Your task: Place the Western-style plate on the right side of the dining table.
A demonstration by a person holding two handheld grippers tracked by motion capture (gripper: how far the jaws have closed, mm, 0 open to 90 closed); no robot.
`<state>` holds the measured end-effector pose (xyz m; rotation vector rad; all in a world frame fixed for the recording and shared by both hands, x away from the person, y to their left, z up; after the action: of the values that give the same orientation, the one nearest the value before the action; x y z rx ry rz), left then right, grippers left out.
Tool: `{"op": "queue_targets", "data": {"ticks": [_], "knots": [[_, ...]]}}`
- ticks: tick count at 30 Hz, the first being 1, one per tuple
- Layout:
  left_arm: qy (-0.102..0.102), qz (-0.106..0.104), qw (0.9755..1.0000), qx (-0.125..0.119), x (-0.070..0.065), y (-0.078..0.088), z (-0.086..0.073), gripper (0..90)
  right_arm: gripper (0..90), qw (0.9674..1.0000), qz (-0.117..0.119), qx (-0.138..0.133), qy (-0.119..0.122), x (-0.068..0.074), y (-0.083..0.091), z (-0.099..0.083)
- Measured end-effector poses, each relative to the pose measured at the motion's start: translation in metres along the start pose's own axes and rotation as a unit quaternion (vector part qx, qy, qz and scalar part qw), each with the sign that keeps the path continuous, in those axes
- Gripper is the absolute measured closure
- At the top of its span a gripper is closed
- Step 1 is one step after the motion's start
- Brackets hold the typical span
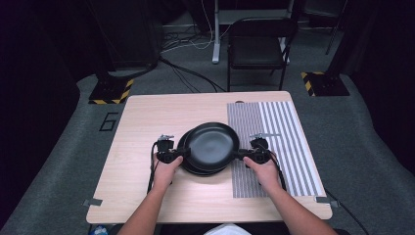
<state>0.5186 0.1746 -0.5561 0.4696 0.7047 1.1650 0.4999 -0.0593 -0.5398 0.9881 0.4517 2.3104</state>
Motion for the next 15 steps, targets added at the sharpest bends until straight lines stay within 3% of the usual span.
{"op": "queue_targets", "data": {"ticks": [2,7,15], "knots": [[0.000,0.000,1.0000,0.001,0.000,0.000,0.000,64.7,60.4,1.0000,0.001,0.000,-0.005,-0.001,0.000,0.001],[-0.001,0.000,1.0000,0.001,-0.001,-0.001,0.000,64.3,65.3,0.9997,-0.022,0.005,0.001,-0.009,-0.002,0.012],[0.015,-0.007,0.9999,0.001,0.000,-0.001,0.001,63.9,69.8,0.9990,-0.044,0.003,0.012,-0.022,-0.015,0.030]]}}
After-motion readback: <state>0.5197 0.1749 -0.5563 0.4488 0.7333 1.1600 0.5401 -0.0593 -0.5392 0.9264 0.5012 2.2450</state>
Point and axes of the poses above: each handheld gripper's, and its own axes: y roughly backward along the jaws, z roughly out of its top, x roughly to its left, the point moved 9 cm from there along -y, roughly forward along the jaws, and after that the axes turned 11 degrees about z, right-handed, at the moved point
